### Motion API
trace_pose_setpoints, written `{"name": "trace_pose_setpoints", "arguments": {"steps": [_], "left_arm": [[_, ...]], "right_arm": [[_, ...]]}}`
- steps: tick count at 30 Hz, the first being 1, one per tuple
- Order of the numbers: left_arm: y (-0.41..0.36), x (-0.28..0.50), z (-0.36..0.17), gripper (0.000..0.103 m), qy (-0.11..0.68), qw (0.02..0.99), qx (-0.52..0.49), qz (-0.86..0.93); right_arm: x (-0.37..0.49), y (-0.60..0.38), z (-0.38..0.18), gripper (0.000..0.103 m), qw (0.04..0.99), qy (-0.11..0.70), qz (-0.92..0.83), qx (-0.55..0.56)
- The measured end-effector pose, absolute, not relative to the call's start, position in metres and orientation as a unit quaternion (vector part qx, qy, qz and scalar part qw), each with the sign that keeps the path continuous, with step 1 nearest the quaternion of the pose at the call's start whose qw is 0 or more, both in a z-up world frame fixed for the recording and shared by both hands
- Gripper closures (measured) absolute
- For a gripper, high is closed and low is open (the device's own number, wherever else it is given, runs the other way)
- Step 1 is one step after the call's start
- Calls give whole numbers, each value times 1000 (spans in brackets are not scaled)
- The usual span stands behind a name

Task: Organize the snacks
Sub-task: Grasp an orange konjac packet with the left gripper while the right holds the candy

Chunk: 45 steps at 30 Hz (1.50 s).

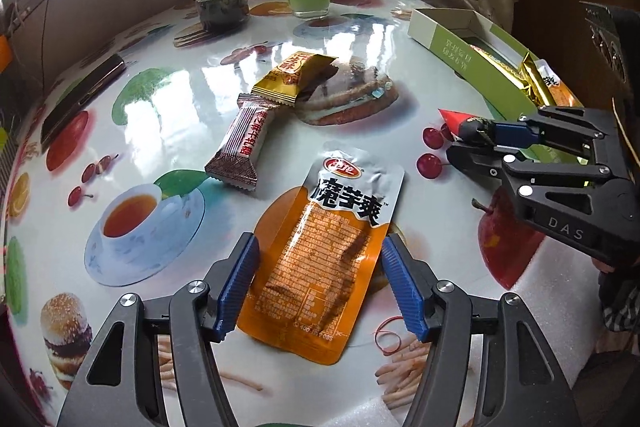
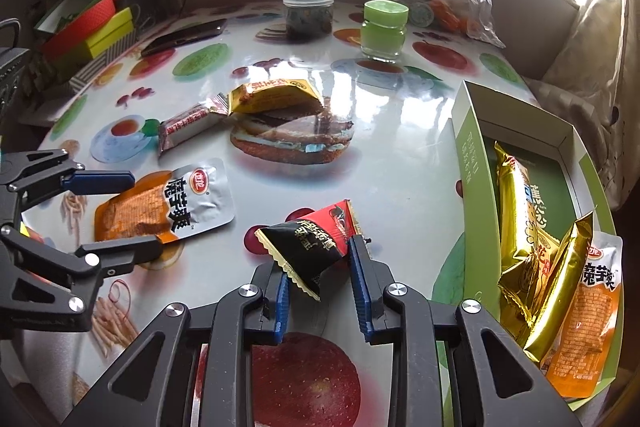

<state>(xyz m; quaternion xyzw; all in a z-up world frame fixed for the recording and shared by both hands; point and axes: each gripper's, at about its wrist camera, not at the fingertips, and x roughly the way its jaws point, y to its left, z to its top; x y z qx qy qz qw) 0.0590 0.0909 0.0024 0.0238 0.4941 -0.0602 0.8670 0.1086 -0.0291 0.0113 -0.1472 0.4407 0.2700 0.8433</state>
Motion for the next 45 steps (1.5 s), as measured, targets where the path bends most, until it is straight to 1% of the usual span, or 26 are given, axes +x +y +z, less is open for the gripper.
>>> {"name": "trace_pose_setpoints", "arguments": {"steps": [3,4,12,14,15,16,19,33,35,45], "left_arm": [[88,57,1,30,495,866,30,-71],[86,57,1,29,494,866,35,-74],[90,57,1,29,492,869,19,-60],[92,57,1,33,488,871,15,-55],[93,57,2,38,486,873,12,-53],[95,57,2,41,485,873,6,-52],[100,58,4,46,483,874,-7,-51],[108,52,9,50,474,879,-44,-39],[109,51,11,53,471,880,-47,-40],[109,48,17,54,462,885,-52,-34]], "right_arm": [[108,-29,12,77,844,440,270,-145],[108,-29,12,77,844,440,270,-145],[108,-31,12,77,844,440,271,-140],[108,-31,12,77,844,440,272,-141],[108,-31,12,77,844,439,272,-141],[108,-31,12,77,845,439,272,-141],[107,-31,12,77,845,439,271,-140],[105,-32,13,78,849,436,265,-141],[105,-32,13,78,849,435,267,-139],[98,-31,16,79,851,432,267,-134]]}}
